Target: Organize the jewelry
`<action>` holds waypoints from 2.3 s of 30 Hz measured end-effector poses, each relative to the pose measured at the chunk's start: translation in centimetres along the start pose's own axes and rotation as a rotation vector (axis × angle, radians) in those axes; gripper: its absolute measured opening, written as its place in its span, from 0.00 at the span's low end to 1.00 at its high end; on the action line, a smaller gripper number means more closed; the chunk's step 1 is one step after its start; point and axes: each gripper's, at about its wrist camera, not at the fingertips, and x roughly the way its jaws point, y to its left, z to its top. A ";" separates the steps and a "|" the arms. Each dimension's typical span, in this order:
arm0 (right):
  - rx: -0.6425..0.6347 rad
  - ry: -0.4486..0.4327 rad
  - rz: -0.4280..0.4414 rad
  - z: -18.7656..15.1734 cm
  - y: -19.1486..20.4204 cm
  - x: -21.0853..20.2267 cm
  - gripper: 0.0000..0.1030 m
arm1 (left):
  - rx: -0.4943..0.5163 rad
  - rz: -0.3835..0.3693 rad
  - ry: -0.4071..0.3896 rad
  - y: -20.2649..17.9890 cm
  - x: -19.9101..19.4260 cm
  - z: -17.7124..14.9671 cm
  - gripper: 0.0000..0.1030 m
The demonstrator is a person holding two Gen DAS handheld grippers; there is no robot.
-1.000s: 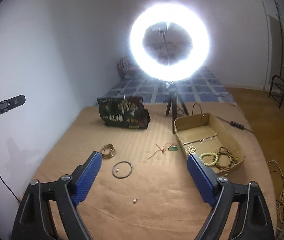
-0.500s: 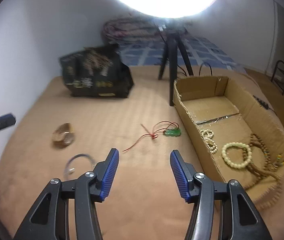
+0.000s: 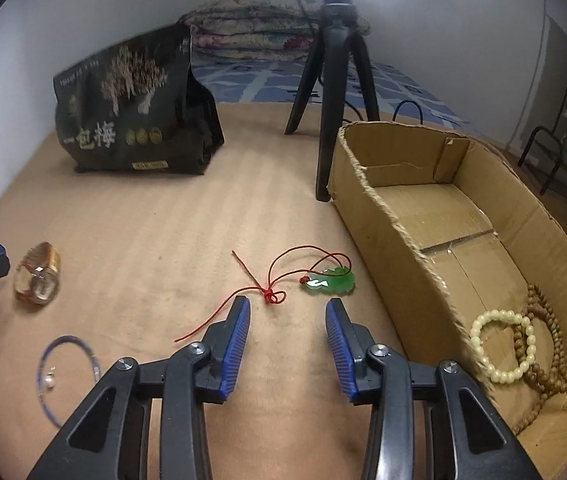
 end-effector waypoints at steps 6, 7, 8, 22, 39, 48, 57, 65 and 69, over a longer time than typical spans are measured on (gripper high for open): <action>0.042 0.017 -0.033 0.6 -0.1 1.2 0.39 | -0.013 -0.026 0.005 0.2 0.9 0.2 0.45; 0.059 0.022 -0.033 0.7 -0.3 1.4 0.38 | -0.013 -0.029 0.005 0.1 1.0 0.2 0.45; 0.072 0.024 -0.029 0.8 -0.5 1.6 0.38 | -0.012 -0.031 0.005 0.1 1.1 0.2 0.45; 0.105 0.046 0.014 2.3 -0.1 3.1 0.32 | -0.036 -0.061 0.014 0.8 2.1 -0.1 0.44; 0.073 0.036 0.179 1.2 1.2 1.6 0.00 | -0.058 -0.068 0.012 1.2 2.2 -0.1 0.40; 0.011 0.075 0.304 -1.7 2.5 -1.1 0.00 | -0.053 -0.063 0.010 1.1 2.2 -0.1 0.39; 0.015 -0.014 0.143 -1.6 0.5 -2.7 0.51 | -0.088 -0.097 0.014 1.7 1.8 0.2 0.40; 0.064 -0.006 0.105 0.9 0.0 0.8 0.55 | -0.071 -0.107 0.023 0.9 1.8 0.4 0.39; 0.059 0.013 0.072 1.6 0.5 2.4 0.55 | -0.041 -0.093 0.040 -0.1 2.5 0.7 0.39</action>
